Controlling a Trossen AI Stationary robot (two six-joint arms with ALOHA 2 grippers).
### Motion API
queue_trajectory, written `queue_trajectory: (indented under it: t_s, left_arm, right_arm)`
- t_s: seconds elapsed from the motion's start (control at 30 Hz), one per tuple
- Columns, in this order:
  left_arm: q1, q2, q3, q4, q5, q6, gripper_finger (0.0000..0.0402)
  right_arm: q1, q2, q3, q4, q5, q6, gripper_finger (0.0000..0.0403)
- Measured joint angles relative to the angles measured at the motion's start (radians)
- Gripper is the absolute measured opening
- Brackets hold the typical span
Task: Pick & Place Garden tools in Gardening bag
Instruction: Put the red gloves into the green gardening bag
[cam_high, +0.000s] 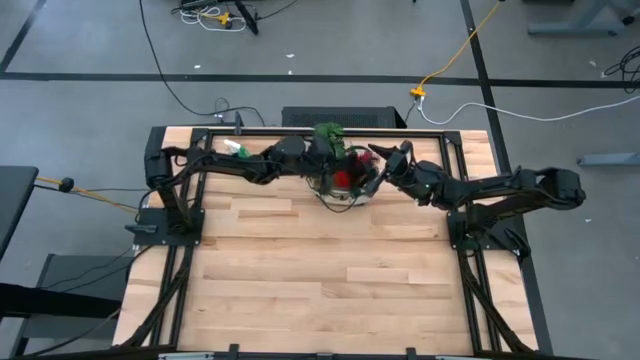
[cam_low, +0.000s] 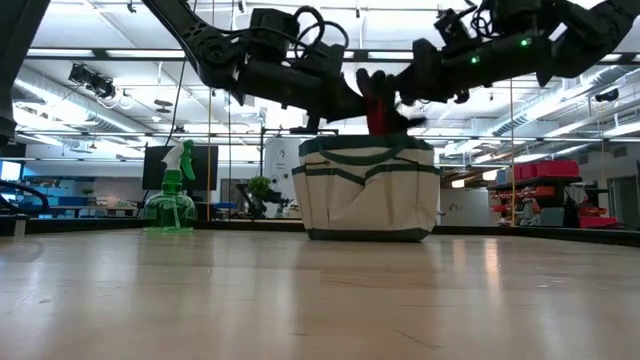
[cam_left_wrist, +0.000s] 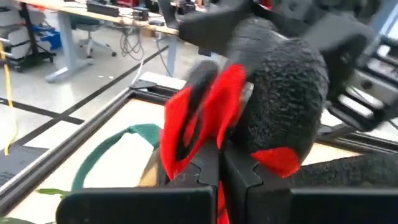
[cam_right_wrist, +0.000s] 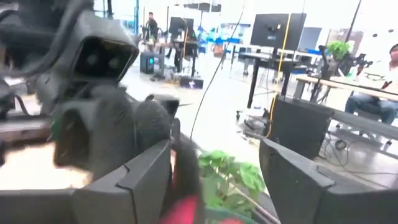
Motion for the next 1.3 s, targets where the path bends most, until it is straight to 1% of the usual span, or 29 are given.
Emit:
queue_trajectory:
  t_s: [0.27,0.37,0.4,0.53,0.63,0.8,1.3]
  left_arm:
    - [-0.035,0.002,0.000,-0.012,-0.035,0.011,0.0005]
    - [-0.044,0.029,0.000,0.018,-0.056,0.010,0.0005]
    - [-0.044,0.045,0.001,0.054,-0.061,0.002,0.0005]
    - [-0.038,0.099,0.049,0.085,-0.043,-0.027,0.0005]
    - [-0.038,0.145,0.086,0.040,-0.034,-0.027,0.0005]
    - [-0.042,0.207,0.129,-0.022,-0.050,-0.028,0.0005]
    - [-0.041,0.212,0.132,-0.081,-0.028,-0.059,0.0005]
  right_arm:
    - [0.013,-0.045,0.000,-0.003,-0.002,-0.006,0.0247]
    - [0.016,-0.054,0.000,-0.005,-0.001,-0.022,0.0247]
    - [0.016,-0.055,0.000,-0.002,-0.001,-0.022,0.0247]
    - [0.016,-0.061,0.000,-0.003,0.000,-0.023,0.0247]
    - [0.016,-0.062,0.000,-0.013,-0.001,-0.022,0.0247]
    - [0.016,-0.063,0.000,-0.024,0.000,-0.025,0.0247]
    - [0.016,-0.063,0.000,-0.034,0.001,-0.022,0.0247]
